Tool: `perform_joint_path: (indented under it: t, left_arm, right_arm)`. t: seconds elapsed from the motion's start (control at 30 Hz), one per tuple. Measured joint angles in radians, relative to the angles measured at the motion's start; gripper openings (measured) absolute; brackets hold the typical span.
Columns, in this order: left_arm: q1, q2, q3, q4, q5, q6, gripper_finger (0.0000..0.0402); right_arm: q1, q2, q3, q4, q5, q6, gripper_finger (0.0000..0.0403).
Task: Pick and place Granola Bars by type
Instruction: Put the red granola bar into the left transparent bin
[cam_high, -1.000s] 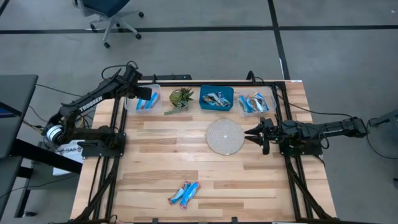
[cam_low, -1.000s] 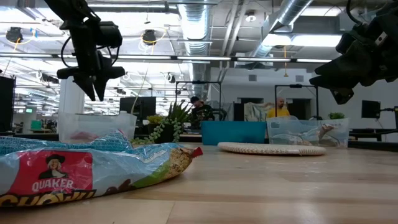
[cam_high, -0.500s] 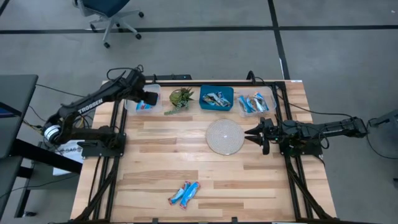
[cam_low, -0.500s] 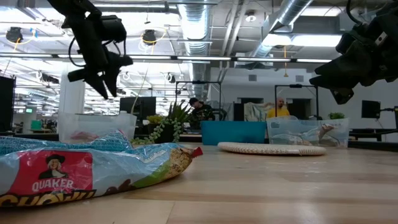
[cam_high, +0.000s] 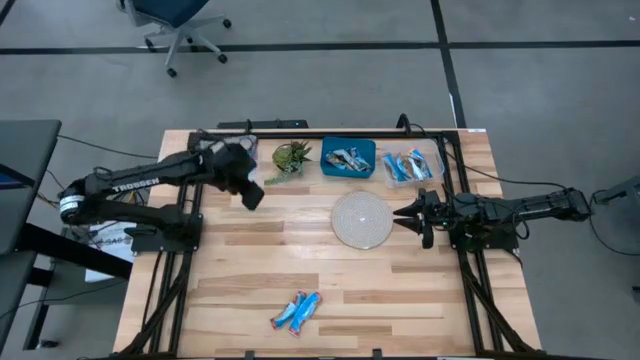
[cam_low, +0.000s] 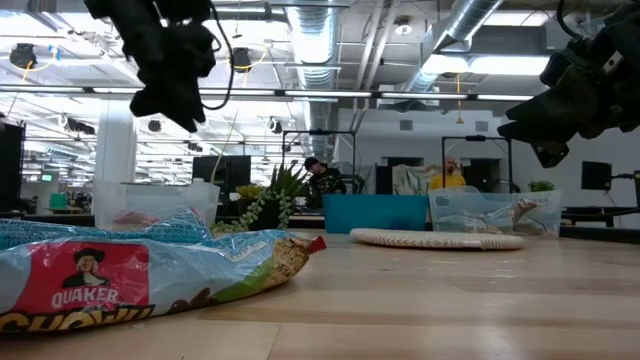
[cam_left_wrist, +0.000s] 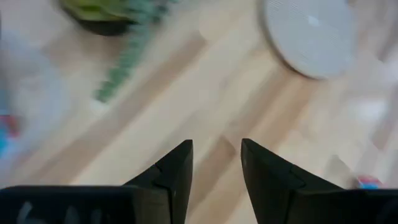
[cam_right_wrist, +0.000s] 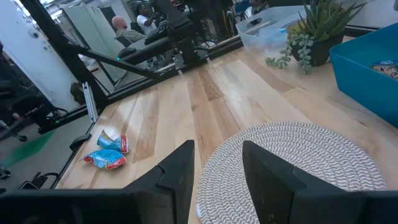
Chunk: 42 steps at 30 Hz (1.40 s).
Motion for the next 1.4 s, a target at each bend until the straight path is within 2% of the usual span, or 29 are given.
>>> perform_joint_path:
  t: [0.33, 0.77, 1.2, 1.4]
  left_arm:
    - [-0.292, 0.004, 0.000, 0.142, 0.030, 0.034, 0.0128]
    - [-0.534, 0.071, 0.002, 0.228, 0.030, 0.084, 0.0128]
    - [-0.727, 0.089, 0.014, 0.192, 0.028, 0.460, 0.0128]
    - [-0.803, 0.112, 0.014, 0.185, 0.029, 0.473, 0.0128]
  right_arm:
    - [0.000, 0.000, 0.000, 0.000, 0.000, 0.000, 0.0127]
    - [0.000, 0.000, 0.000, 0.000, 0.000, 0.000, 0.0127]
    - [0.000, 0.000, 0.000, 0.001, 0.000, 0.000, 0.0127]
    - [0.000, 0.000, 0.000, 0.001, 0.000, 0.000, 0.0127]
